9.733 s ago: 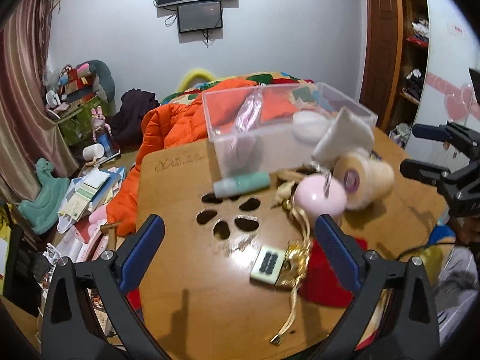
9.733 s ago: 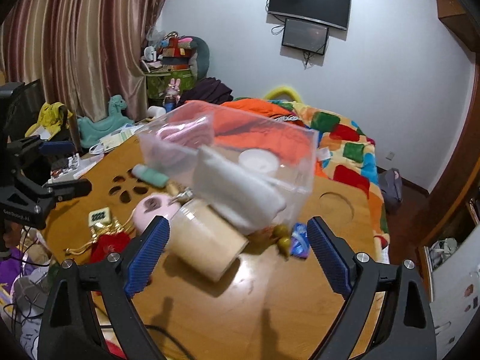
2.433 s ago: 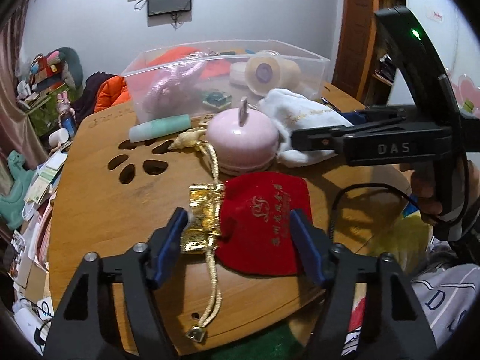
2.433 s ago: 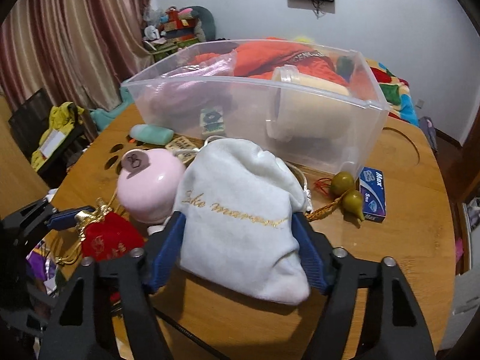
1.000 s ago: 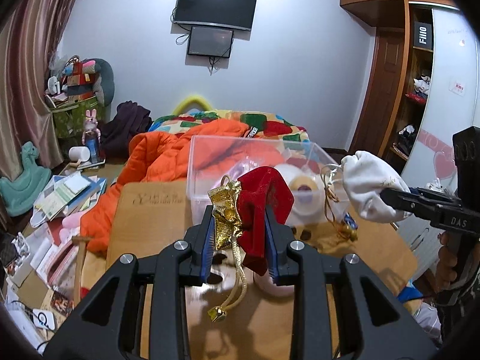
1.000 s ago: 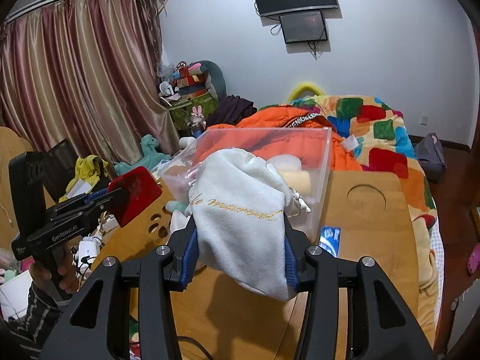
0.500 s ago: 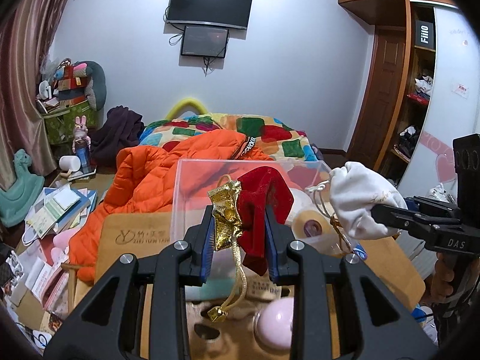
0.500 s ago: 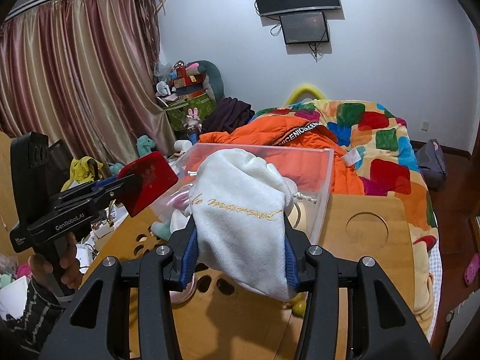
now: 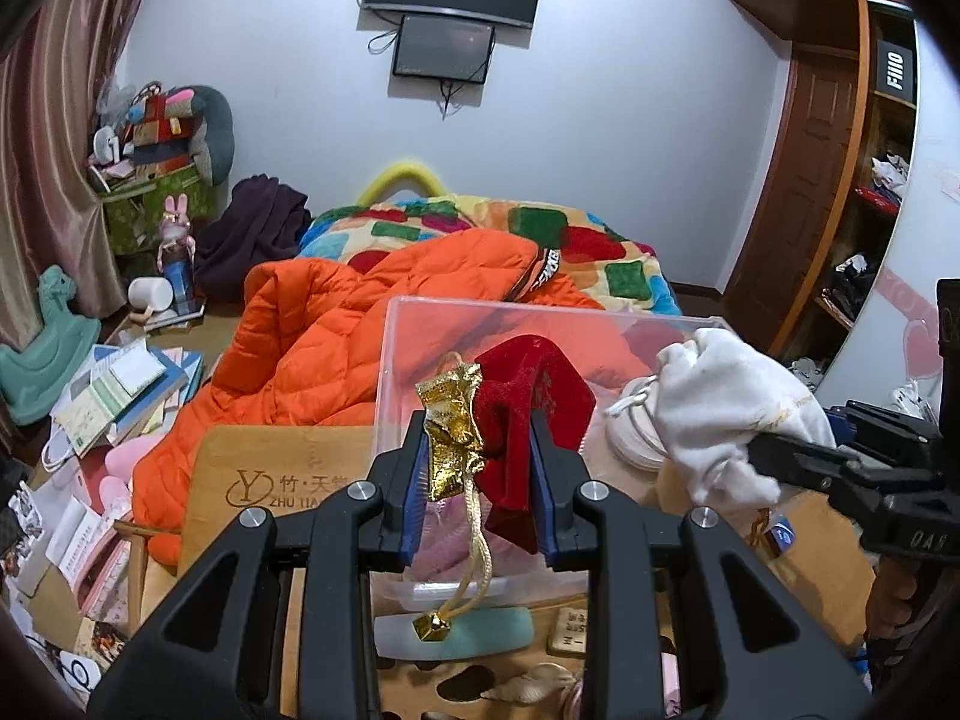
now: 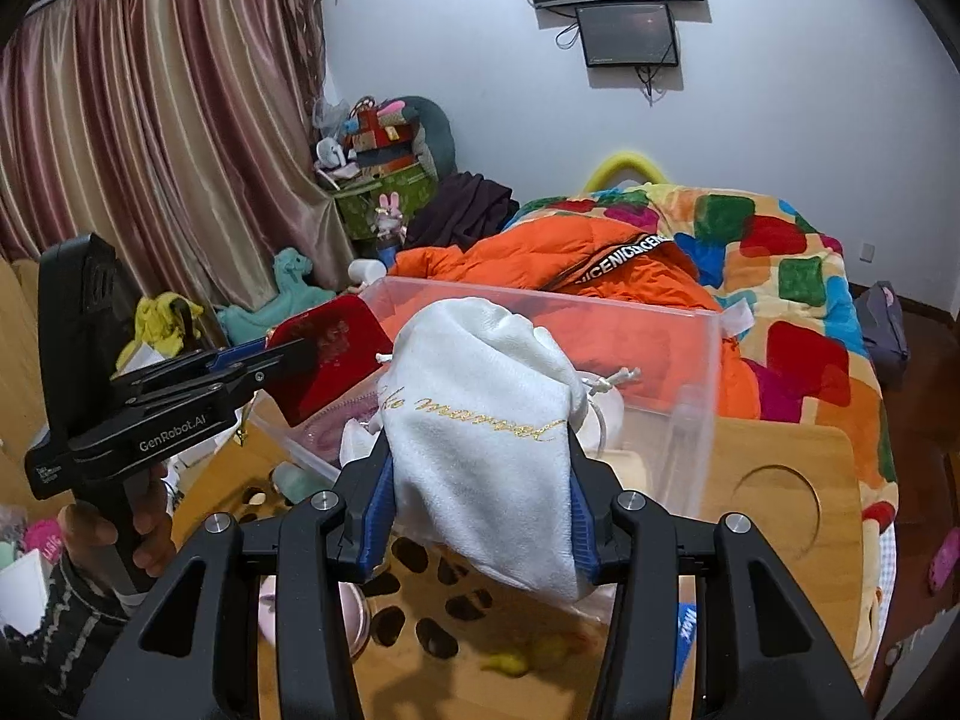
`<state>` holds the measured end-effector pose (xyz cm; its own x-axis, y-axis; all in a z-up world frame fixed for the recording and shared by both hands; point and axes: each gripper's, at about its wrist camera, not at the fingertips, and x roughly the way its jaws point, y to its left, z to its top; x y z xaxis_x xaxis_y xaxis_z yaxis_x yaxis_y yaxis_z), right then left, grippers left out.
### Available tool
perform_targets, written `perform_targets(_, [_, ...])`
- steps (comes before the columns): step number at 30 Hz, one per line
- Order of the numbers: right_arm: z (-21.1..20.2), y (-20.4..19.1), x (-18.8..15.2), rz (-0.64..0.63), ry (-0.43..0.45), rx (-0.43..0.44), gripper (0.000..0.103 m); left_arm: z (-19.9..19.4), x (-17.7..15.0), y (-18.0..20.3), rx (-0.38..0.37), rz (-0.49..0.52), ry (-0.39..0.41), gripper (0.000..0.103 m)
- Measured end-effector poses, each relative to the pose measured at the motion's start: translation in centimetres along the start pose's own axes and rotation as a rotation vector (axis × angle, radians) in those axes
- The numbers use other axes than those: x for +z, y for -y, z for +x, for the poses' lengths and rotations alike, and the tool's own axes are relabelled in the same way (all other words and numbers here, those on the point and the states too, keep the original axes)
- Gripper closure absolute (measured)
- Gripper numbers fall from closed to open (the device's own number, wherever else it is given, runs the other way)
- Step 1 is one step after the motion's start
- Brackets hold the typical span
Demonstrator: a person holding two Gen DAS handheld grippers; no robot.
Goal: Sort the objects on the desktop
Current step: 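Carry the red pouch and white drawstring bag over the clear bin, then open the left tool to drop the red pouch while the right lowers the white bag into the bin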
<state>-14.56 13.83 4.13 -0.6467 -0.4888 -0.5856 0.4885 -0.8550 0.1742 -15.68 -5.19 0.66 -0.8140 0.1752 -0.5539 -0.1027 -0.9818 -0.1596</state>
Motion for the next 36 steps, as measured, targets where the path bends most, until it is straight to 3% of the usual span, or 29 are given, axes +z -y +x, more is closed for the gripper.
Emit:
perform_targets(13, [3.1,-2.6,0.5,-0.113,-0.019,-0.085,0.054,1.6,-0.3,0.7,0.006,0.022,-0.038,0.070])
perform_targets(19, [4.1,-3.5,0.5,-0.176,-0.028,-0.140,0.051,0.8,0.0,0.8,-0.002,0.016,-0.028,0.054])
perform_targets(22, [4.3,-4.0,0.4,-0.211,-0.037,-0.168,0.049,0.2,0.2,1.1,-0.006,0.024,-0.018,0.053])
perform_targets(29, [2.5,-4.0,0.0,-0.183,-0.018,-0.152,0.040,-1.6,0.3,2.1,-0.012,0.050,0.014,0.040])
perform_targets(36, [-1.4,-3.0,-0.4,-0.133,0.061,-0.180,0.026,-4.1,0.0,2.0,-0.007,0.048,0.055,0.029])
